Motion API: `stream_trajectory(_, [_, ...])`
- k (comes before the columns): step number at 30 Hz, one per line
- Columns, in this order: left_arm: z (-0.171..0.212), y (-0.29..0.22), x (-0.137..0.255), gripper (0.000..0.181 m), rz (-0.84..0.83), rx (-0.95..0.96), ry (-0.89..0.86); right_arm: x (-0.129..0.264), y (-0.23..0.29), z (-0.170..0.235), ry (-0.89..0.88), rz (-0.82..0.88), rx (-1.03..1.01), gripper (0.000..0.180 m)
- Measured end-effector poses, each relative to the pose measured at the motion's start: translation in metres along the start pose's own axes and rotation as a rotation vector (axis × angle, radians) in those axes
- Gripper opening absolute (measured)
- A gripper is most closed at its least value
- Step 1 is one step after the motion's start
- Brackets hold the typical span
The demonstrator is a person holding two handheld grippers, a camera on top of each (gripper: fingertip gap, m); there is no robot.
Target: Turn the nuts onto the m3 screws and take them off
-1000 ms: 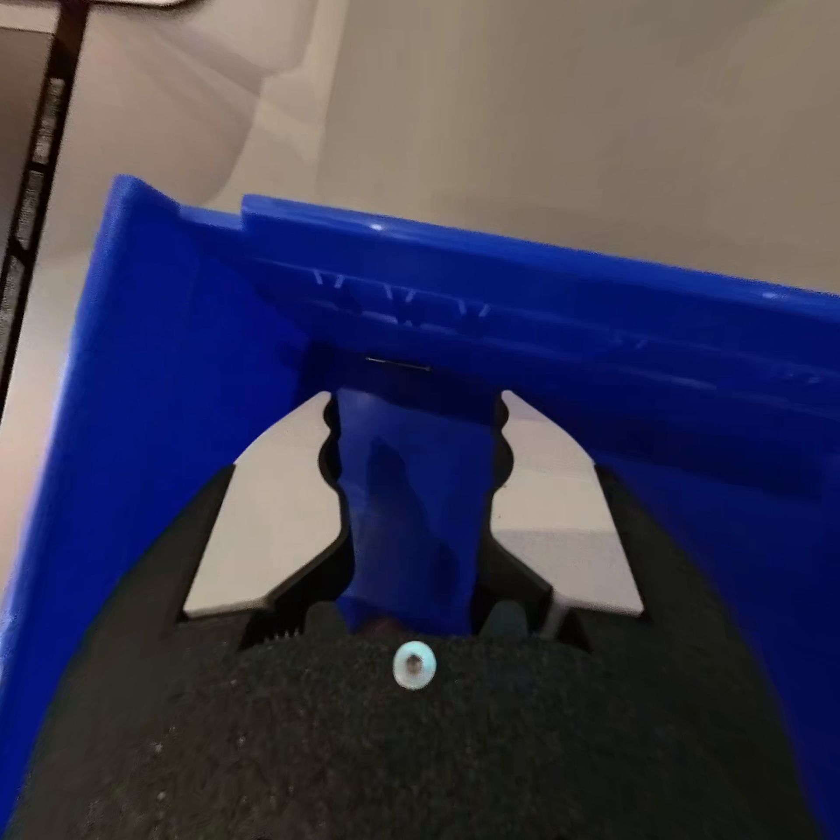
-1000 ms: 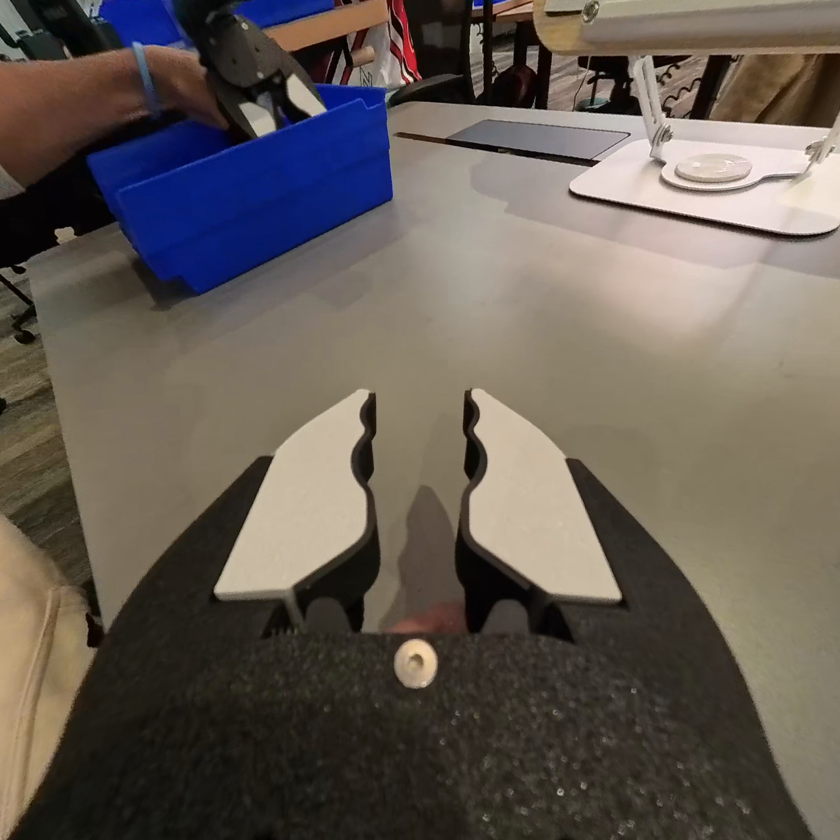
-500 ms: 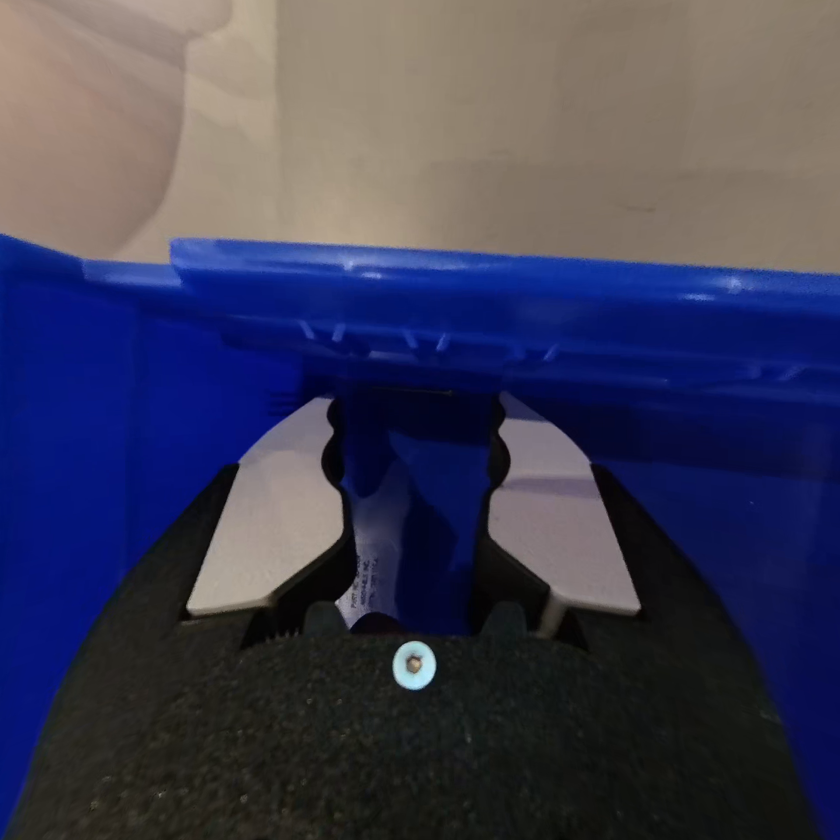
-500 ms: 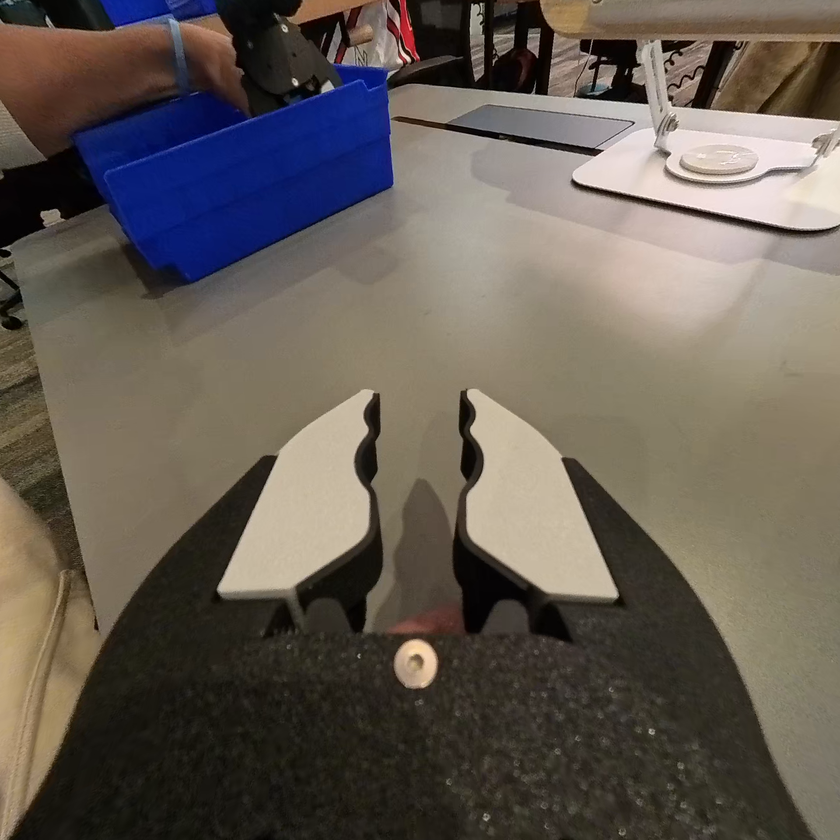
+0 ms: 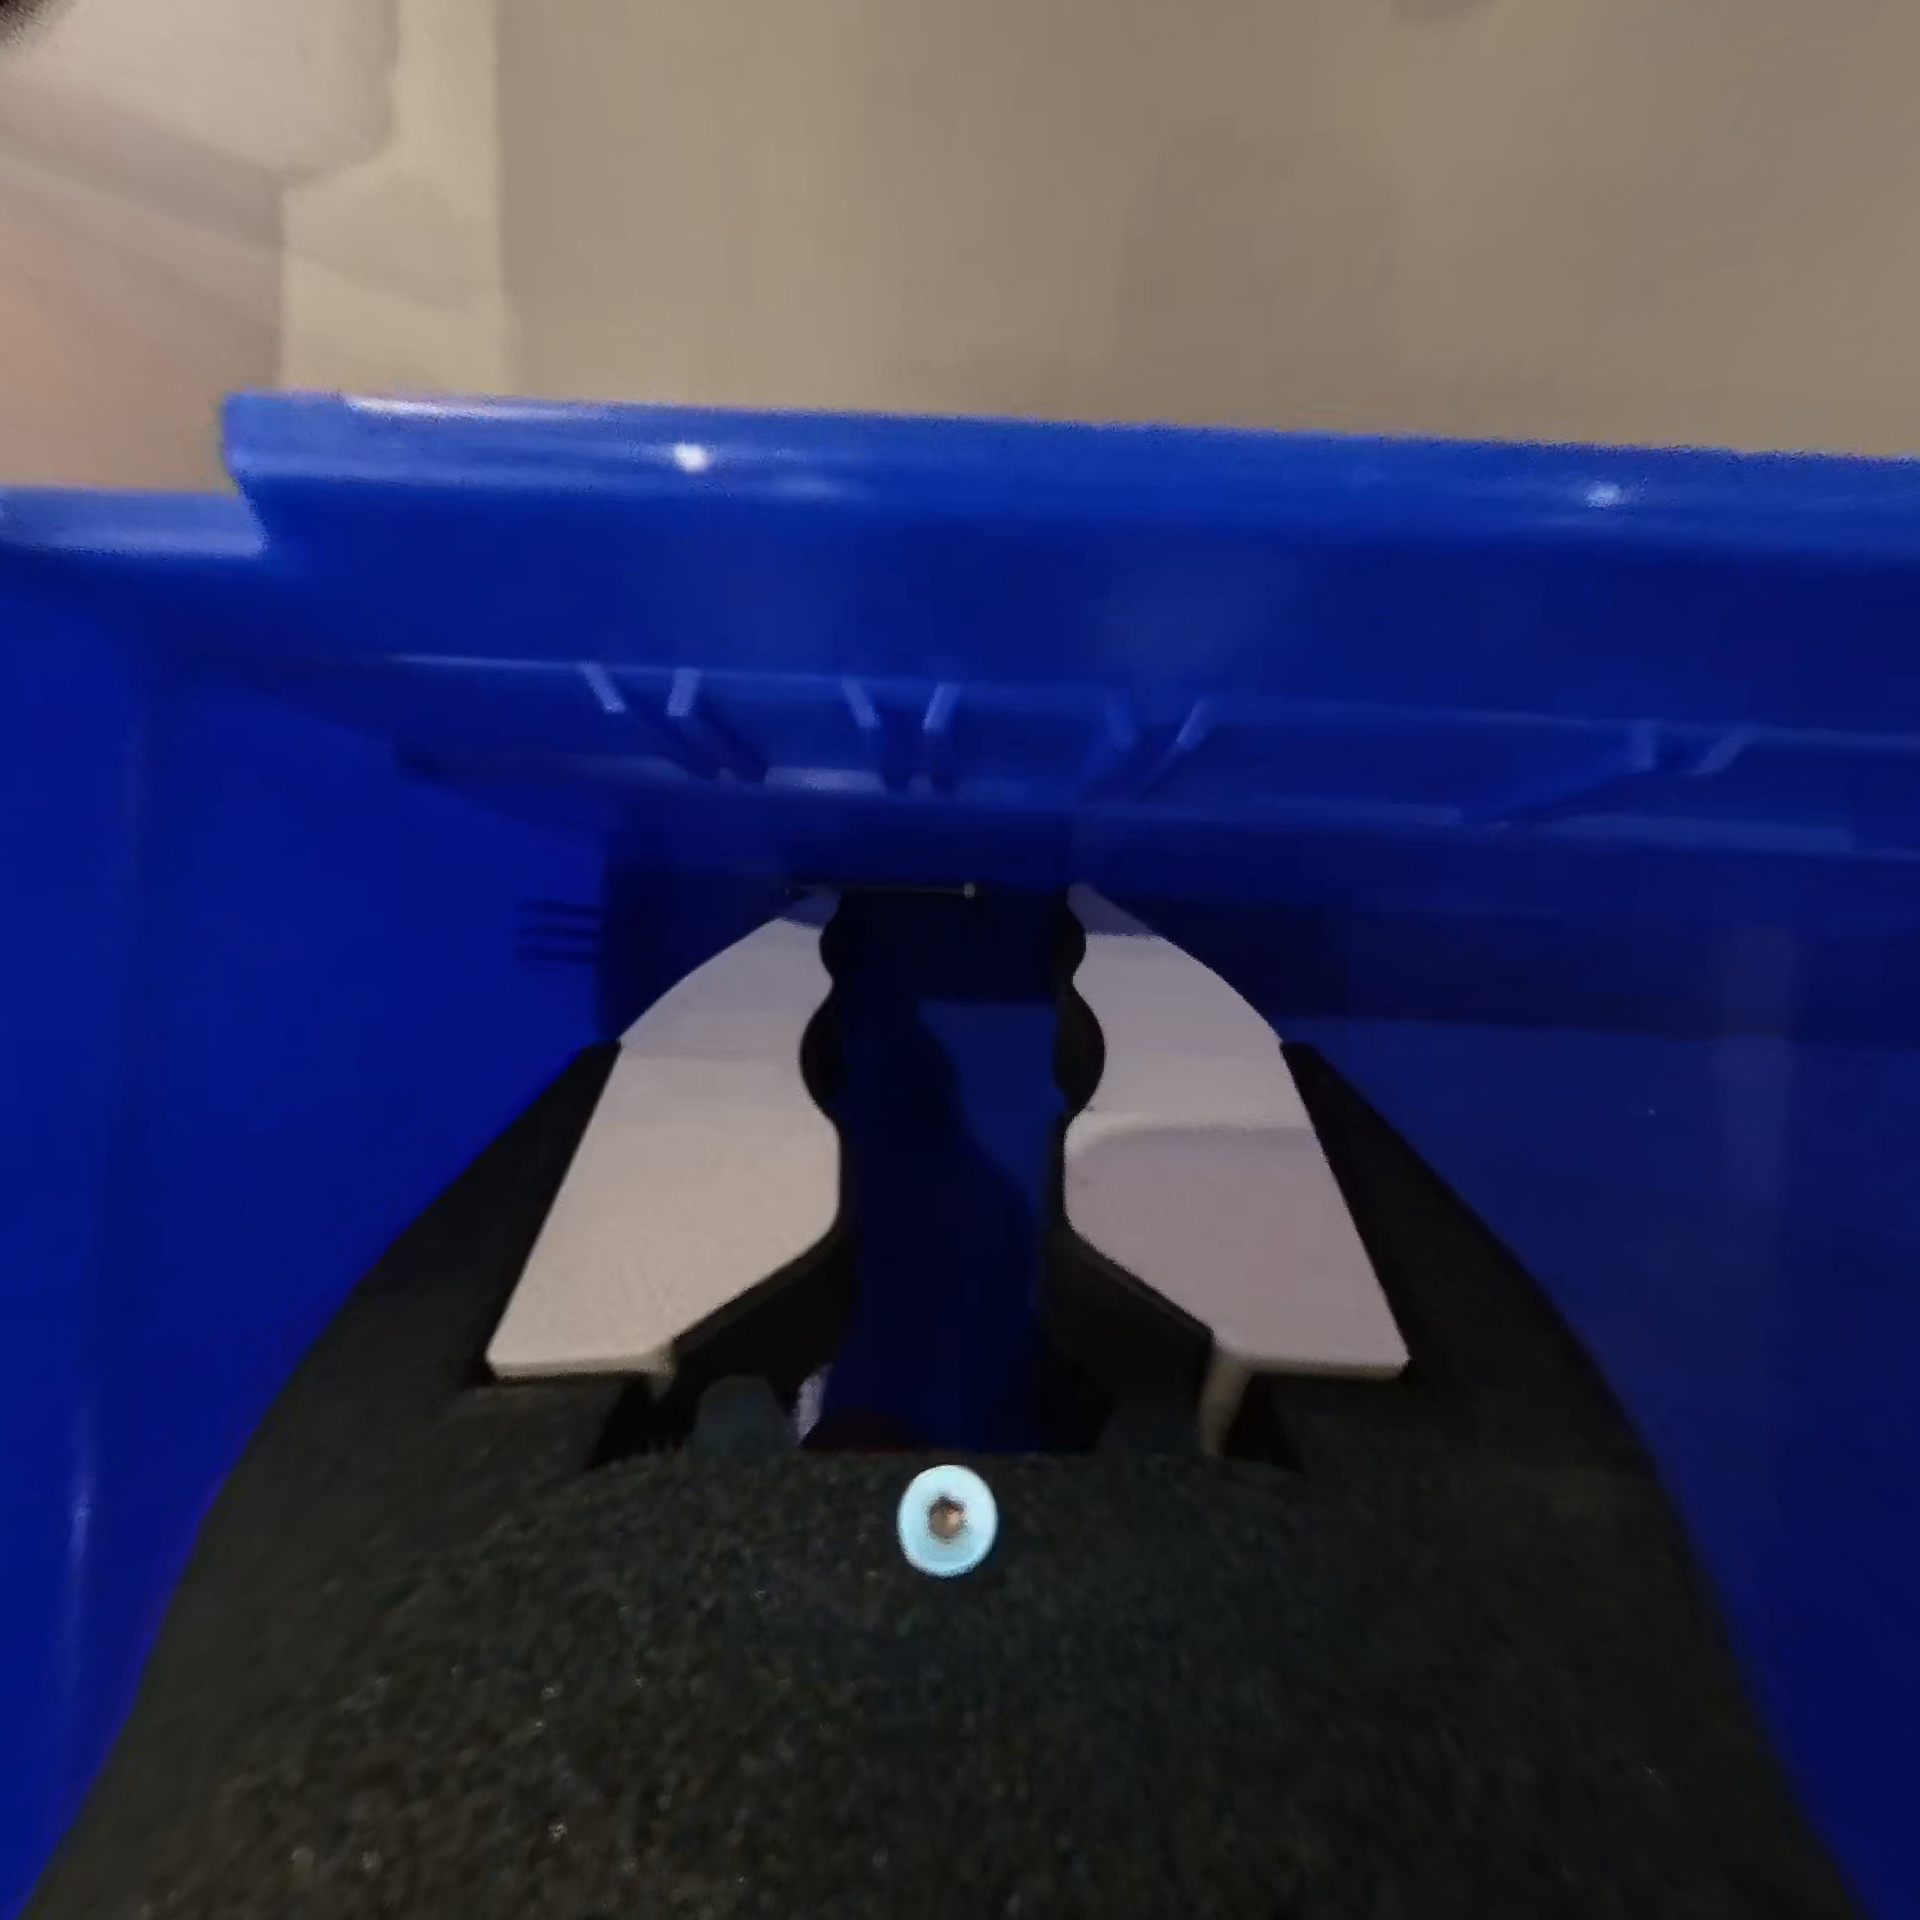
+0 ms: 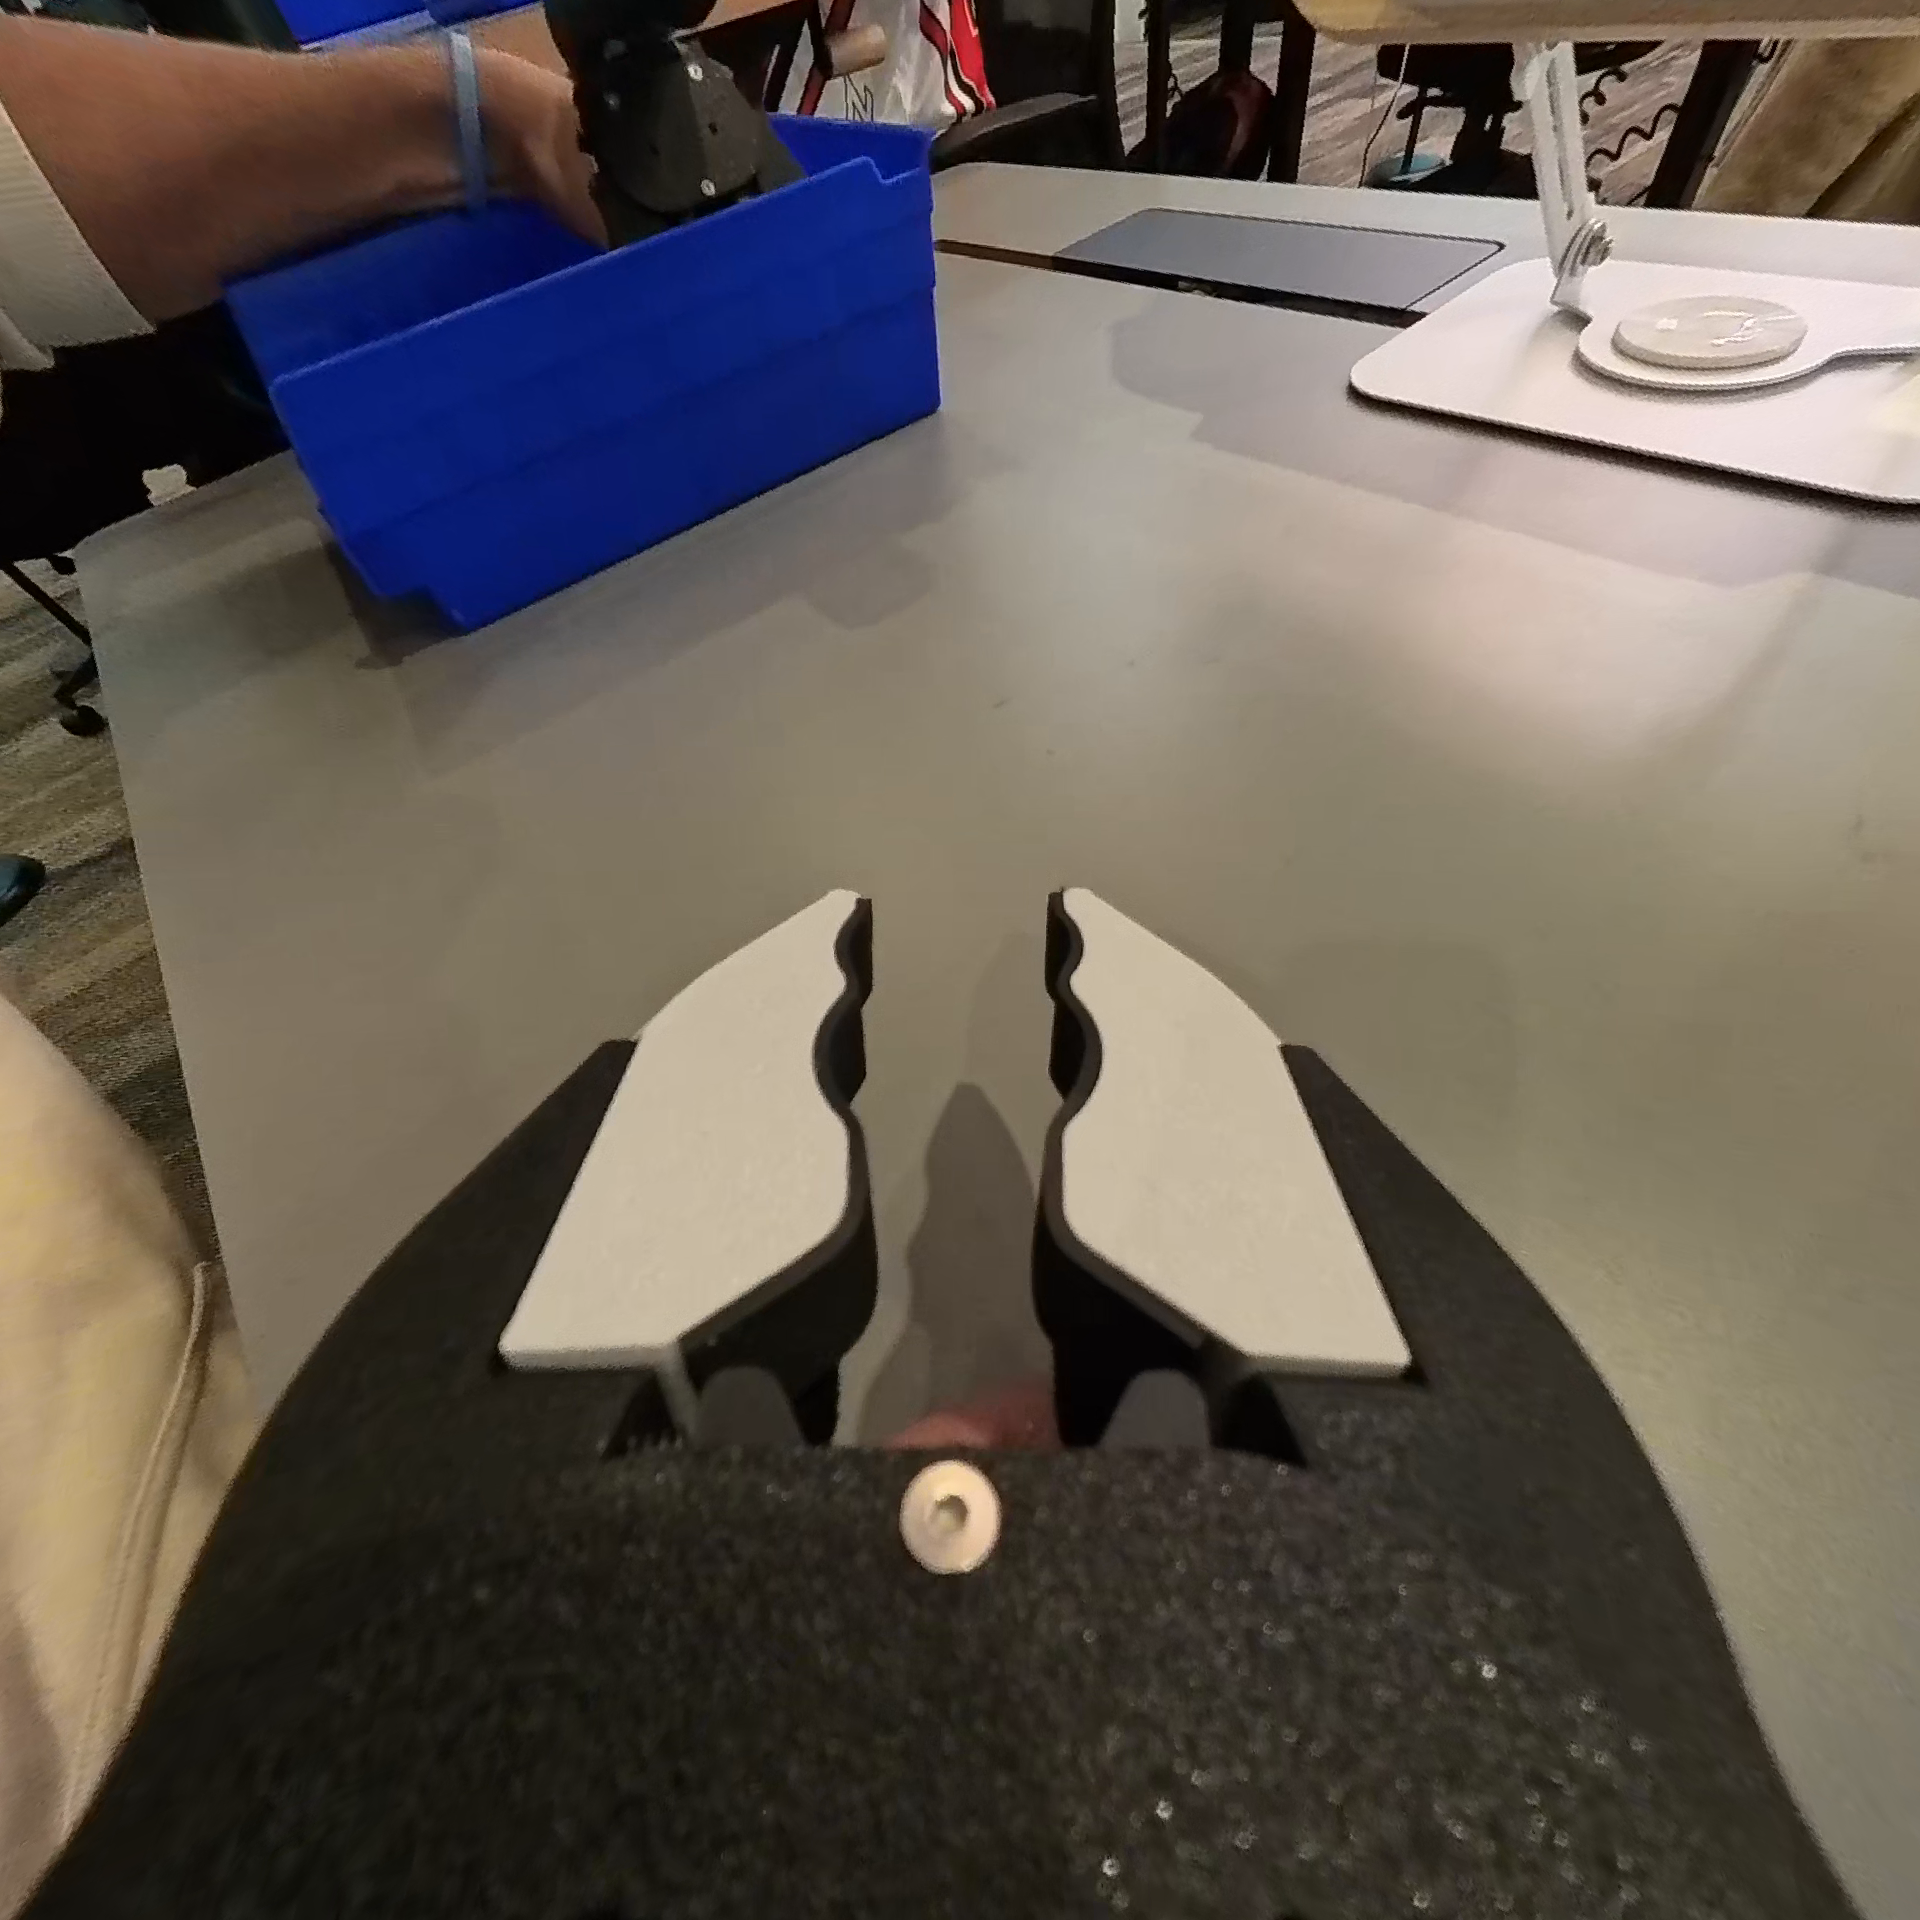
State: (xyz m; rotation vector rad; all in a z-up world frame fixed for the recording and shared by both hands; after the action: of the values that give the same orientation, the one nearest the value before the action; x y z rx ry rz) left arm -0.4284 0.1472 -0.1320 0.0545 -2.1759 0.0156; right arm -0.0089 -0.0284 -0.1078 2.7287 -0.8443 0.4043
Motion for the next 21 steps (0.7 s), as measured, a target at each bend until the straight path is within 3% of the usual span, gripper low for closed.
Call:
stream_trajectory(5, [-0.001,0.003,0.005,0.04,-0.071,-0.04,0.039,-0.001,0.0,0.0,0.004,-0.012,-0.007,0.031])
stream_trajectory(11, [-0.001,0.01,0.004,0.06,0.02,0.021,0.142,-0.002,-0.001,0.0,0.011,-0.029,-0.018,0.031])
stream_trajectory(21, [-0.008,0.009,-0.005,0.045,0.057,-0.069,0.03,-0.006,0.0,0.002,0.052,-0.017,-0.006,0.029])
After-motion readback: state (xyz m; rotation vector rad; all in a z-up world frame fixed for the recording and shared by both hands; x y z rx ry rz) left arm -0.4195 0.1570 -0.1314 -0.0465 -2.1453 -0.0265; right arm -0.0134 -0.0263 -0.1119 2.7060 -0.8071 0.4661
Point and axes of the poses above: each gripper's, where its closed fingertips meet, x back along the fingers, z out of its underside, y = z × x across the jaws, the point moved 7 cm from there along x, back along the fingers, and after that the axes turned 1 degree about -y, right-handed, at the moved point
